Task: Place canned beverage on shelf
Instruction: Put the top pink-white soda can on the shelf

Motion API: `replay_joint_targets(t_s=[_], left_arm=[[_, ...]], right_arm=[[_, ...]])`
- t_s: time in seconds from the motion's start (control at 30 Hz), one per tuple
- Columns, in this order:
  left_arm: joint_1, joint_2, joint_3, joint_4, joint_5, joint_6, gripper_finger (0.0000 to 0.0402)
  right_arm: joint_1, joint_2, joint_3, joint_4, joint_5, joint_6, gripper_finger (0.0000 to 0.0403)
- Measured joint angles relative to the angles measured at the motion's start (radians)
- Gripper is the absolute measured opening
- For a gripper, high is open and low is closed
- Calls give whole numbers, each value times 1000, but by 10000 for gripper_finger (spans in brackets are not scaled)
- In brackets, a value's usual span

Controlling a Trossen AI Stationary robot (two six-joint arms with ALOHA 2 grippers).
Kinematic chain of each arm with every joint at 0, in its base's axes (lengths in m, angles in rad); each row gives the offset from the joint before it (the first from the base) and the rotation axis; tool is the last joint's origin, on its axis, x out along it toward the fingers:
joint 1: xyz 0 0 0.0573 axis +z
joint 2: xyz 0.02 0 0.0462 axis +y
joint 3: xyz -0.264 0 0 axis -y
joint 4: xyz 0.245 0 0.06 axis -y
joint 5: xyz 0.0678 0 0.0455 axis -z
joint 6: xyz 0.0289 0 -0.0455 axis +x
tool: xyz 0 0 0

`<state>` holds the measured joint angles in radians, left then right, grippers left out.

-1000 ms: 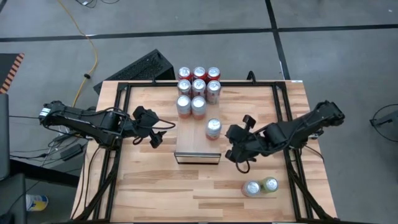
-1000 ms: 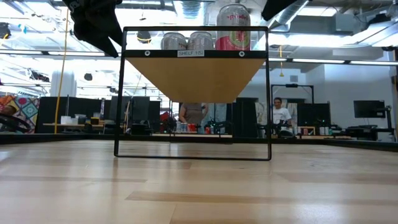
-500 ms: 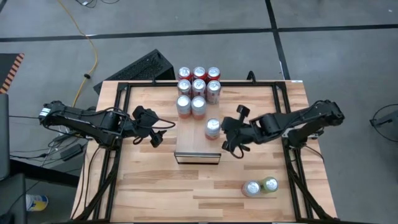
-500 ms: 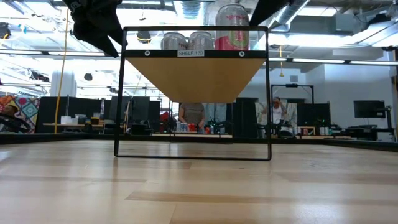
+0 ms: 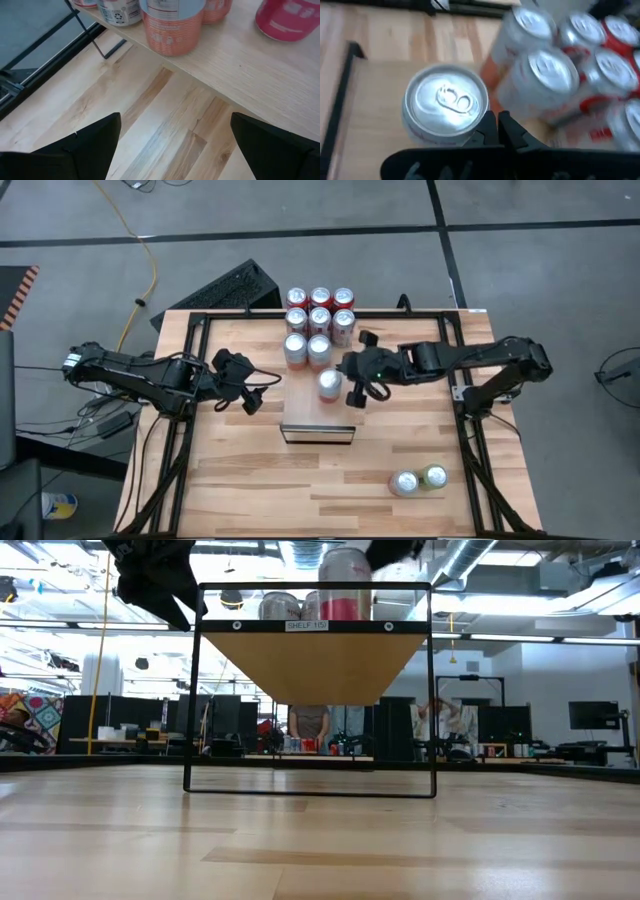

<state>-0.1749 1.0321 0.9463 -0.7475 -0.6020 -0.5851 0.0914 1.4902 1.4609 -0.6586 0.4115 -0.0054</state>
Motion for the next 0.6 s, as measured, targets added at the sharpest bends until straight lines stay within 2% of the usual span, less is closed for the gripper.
replay_joint_targets(t_s=[0.07, 0.23, 0.3, 0.47, 0.6], left_arm=[[0, 0, 0, 0, 0, 0, 363], [0, 0, 0, -2, 0, 6, 363], [0, 0, 0, -2, -1, 15, 363], [0, 0, 0, -2, 0, 23, 363], [0, 0, 0, -2, 0, 22, 363]], right_arm=[[-11, 0, 0, 26, -12, -21, 0], [6, -11, -1, -72, 171, 56, 0], [26, -29, -1, -112, 208, 113, 0], [110, -47, -1, -134, 134, 224, 0], [175, -47, -64, -51, 153, 294, 0]])
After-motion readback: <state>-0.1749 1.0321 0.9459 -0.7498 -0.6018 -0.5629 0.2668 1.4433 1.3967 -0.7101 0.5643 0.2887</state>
